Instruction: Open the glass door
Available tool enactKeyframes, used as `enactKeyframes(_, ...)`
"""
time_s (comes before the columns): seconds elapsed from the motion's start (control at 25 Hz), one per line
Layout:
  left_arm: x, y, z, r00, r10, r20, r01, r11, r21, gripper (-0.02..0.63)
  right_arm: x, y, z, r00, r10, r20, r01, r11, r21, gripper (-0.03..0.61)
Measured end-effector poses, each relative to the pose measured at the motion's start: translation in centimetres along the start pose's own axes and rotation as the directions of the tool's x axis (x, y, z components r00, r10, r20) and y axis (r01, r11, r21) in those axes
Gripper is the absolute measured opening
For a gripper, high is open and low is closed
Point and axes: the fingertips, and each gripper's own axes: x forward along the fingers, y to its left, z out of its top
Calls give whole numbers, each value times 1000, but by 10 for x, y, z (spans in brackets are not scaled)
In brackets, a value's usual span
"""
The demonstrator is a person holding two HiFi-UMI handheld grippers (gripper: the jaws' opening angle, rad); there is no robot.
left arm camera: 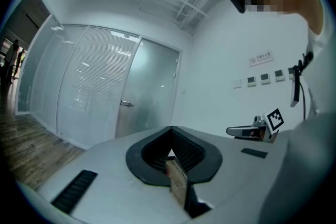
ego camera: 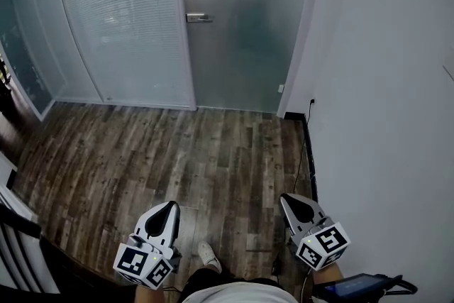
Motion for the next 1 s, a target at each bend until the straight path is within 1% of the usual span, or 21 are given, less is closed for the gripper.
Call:
enactKeyframes(0.16, 30, 55, 11, 1000, 5, -13, -5, 1000, -11, 0, 61, -5, 10, 1000, -9, -1, 9, 1000, 3, 2)
enactKeyframes(0.32, 56, 115, 25, 1000, 16, -19, -16, 1000, -7, 0, 121, -6, 21, 1000, -23, -1, 23, 1000, 6, 3)
enactKeyframes(0.48, 68, 167, 36, 998, 57, 1, -57, 998, -4, 0, 170, 0, 25, 1000, -17, -20, 17, 1000, 0, 2)
enactKeyframes(0.56, 70, 183, 39, 997, 73, 13, -72, 997, -19, 0, 188, 0, 23, 999, -7, -43, 7, 1000, -6, 2)
enactKeyframes(0.68, 72, 206, 40, 995, 99, 9, -99, 995, -29, 0, 213, 8, 24, 998, 21, -59, -22, 1000, -11, 2)
enactKeyframes(0.8, 85, 220, 42, 993, 114, 17, -113, 992, -51, 0, 237, 1, 29, 997, 41, -65, -43, 999, -25, 2)
enactKeyframes(1.0, 122, 237, 45, 994, 107, -4, -107, 994, -28, 0, 283, -23, 35, 997, 58, -46, -58, 998, -4, 2)
